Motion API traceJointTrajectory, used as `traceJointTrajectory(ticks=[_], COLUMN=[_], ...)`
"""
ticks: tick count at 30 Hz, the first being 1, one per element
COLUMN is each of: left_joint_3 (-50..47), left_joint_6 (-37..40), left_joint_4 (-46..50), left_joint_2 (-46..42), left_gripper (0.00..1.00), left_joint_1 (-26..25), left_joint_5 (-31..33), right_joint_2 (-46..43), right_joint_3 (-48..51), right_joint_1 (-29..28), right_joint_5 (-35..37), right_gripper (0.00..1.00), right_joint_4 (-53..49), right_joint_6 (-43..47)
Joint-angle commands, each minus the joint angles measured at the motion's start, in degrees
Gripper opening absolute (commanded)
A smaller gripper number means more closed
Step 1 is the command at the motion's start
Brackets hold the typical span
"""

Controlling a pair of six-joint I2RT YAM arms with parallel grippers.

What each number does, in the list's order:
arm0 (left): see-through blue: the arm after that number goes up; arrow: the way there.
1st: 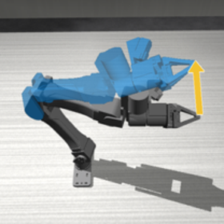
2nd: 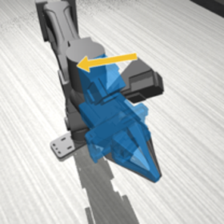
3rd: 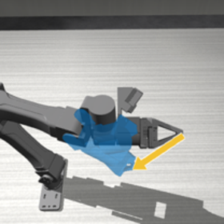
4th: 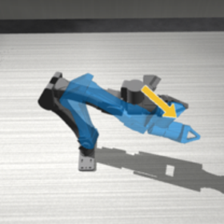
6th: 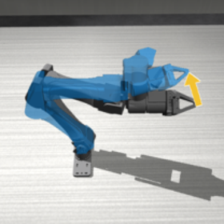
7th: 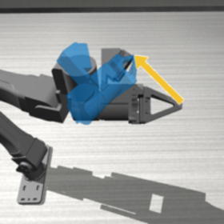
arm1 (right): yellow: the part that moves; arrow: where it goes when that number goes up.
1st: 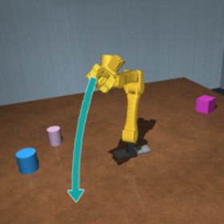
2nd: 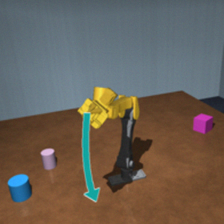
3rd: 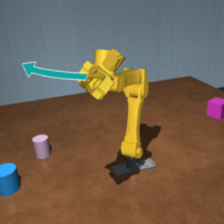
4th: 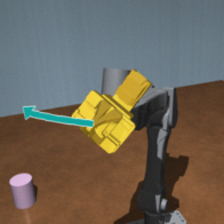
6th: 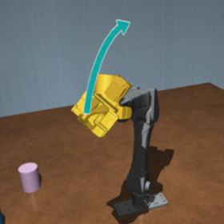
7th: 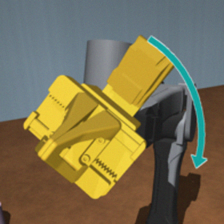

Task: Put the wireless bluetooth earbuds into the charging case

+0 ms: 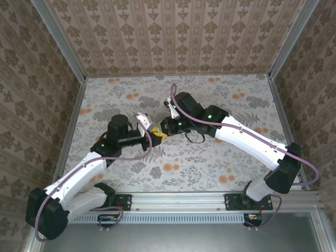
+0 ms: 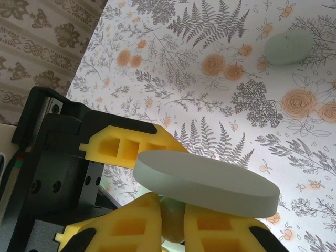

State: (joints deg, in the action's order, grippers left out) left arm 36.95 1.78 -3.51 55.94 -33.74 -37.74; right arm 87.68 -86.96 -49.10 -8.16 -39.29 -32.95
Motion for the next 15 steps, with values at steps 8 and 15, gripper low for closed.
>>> traceJointTrajectory(ticks=[8, 15], left_joint_3=[1.9, 1.6], left_joint_6=[1.5, 1.5], left_joint_4=[-3.5, -3.6], left_joint_2=[-0.5, -0.5], left_gripper=[0.04, 0.04], left_joint_1=[-0.8, -0.8], left_joint_5=[-1.5, -1.4], right_joint_2=[1.7, 2.2], right_joint_3=[-1.9, -1.8], right_joint_1=[-0.6, -1.0], right_joint_5=[-1.6, -2.0], right_gripper=[0.13, 0.15], right_joint_4=[-0.3, -1.0], right_joint_6=[-0.9, -1.1])
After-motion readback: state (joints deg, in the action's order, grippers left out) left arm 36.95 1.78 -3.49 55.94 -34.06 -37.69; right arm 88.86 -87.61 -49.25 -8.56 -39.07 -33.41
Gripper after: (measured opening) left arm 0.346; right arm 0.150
